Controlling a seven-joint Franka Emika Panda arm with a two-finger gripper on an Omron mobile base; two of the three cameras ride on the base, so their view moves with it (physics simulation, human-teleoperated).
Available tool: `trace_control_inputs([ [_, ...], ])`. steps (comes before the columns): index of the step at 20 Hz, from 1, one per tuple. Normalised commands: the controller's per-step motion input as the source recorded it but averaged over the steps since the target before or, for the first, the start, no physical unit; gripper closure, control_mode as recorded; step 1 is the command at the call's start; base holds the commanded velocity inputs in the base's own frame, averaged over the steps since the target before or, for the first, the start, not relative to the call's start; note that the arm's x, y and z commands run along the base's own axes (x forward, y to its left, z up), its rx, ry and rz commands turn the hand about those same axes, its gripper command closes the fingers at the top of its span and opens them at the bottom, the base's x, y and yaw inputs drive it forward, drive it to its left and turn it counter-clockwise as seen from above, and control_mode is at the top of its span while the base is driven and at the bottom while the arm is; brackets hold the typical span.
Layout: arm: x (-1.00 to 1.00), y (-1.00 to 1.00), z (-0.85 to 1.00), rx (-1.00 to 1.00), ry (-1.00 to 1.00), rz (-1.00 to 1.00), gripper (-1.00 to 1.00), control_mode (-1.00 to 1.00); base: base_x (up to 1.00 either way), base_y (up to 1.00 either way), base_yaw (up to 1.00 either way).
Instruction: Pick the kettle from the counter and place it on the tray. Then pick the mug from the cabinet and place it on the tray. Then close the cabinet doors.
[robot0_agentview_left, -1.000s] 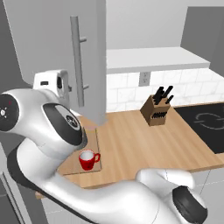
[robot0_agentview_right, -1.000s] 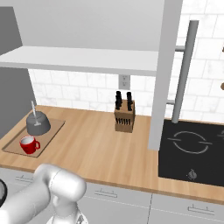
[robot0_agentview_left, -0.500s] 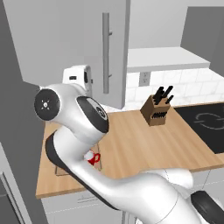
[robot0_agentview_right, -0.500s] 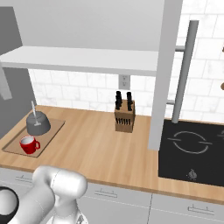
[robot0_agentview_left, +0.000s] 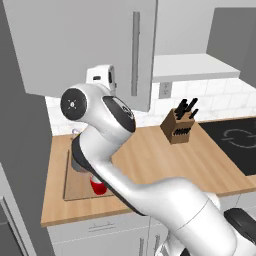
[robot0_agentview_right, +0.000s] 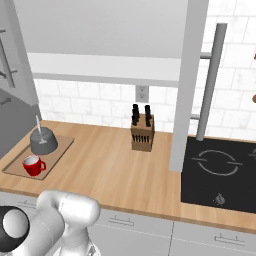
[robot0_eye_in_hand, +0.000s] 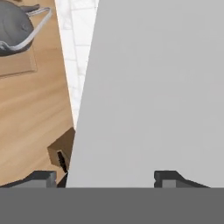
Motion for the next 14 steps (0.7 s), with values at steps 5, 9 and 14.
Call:
trace_control_inputs([
  [5,0.79,-0.49,0.00,0.00,0.06,0.00,-1.00,-1.00,0.00,0.00,0.00],
  [9,0.77,-0.39,0.00,0.00,0.05,0.00,-1.00,-1.00,0.00,0.00,0.00],
  [14,0.74,-0.30,0.00,0.01,0.01,0.05,-1.00,-1.00,0.00,0.00,0.00],
])
